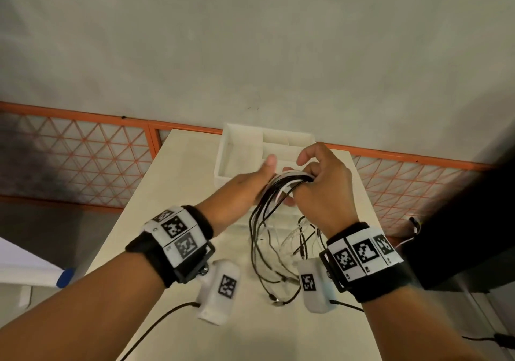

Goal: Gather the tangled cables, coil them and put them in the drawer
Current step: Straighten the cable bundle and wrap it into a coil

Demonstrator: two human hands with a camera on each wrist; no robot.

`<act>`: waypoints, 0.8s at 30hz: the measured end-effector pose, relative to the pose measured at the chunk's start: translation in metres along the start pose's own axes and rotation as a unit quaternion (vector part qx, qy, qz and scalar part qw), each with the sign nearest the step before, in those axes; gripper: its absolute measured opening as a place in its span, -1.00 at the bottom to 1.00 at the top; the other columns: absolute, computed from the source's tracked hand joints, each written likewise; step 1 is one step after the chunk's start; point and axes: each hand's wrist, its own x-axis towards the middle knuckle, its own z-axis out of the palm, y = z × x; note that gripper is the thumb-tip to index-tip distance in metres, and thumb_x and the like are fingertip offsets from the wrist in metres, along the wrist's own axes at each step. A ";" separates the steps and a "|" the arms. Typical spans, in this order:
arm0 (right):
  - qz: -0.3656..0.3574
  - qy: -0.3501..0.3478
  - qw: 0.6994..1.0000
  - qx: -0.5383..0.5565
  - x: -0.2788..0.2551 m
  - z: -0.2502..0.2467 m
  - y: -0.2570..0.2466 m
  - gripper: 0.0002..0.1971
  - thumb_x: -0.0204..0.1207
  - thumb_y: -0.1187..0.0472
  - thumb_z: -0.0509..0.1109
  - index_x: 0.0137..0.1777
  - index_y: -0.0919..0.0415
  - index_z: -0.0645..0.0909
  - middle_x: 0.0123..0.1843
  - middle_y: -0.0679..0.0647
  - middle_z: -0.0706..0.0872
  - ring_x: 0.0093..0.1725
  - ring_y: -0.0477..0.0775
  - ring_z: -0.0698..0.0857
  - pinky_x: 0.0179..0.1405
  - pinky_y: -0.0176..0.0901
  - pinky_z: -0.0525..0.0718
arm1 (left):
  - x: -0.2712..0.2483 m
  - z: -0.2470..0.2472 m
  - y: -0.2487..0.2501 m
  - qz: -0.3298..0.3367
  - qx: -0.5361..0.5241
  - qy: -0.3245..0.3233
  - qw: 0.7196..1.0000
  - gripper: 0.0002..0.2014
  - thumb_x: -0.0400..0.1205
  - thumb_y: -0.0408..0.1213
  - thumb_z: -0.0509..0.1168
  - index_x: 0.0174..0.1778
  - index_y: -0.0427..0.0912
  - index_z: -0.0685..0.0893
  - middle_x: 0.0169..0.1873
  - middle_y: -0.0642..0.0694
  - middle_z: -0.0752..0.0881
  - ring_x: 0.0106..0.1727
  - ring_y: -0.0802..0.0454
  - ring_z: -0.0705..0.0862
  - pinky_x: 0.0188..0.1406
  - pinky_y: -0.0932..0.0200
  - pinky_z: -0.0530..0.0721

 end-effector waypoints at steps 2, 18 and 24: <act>0.001 0.022 1.000 -0.015 0.003 -0.003 -0.005 -0.71 0.29 0.37 0.50 -0.13 0.07 0.48 -0.42 0.22 0.68 -0.52 0.08 0.52 -0.58 -0.11 0.44 | -0.003 0.012 0.020 0.017 -0.008 -0.007 1.000 -0.30 0.56 0.45 -0.11 -0.34 0.09 0.81 -0.29 -0.01 0.82 -0.08 0.09 0.79 0.29 -0.01 0.55; 0.028 0.161 0.986 -0.031 -0.008 -0.032 0.071 -0.61 0.31 0.16 0.66 -0.49 0.25 0.50 -0.34 -0.02 0.55 -0.43 -0.16 0.48 -0.43 -0.31 0.42 | 0.000 -0.017 0.019 0.000 0.097 0.260 0.961 -0.51 0.69 0.03 0.25 -0.51 -0.17 0.64 -0.86 0.10 0.33 -0.76 0.16 0.29 -0.50 0.15 0.26; 0.020 -0.025 0.999 -0.010 -0.028 -0.018 0.083 -0.61 0.48 0.11 0.60 -0.44 0.12 0.48 -0.56 -0.09 0.46 -0.56 -0.13 0.34 -0.56 -0.30 0.34 | 0.002 -0.031 0.016 0.007 0.023 0.342 0.940 -0.53 0.66 0.00 0.31 -0.54 -0.14 0.66 -0.85 0.13 0.37 -0.70 0.15 0.28 -0.51 0.14 0.24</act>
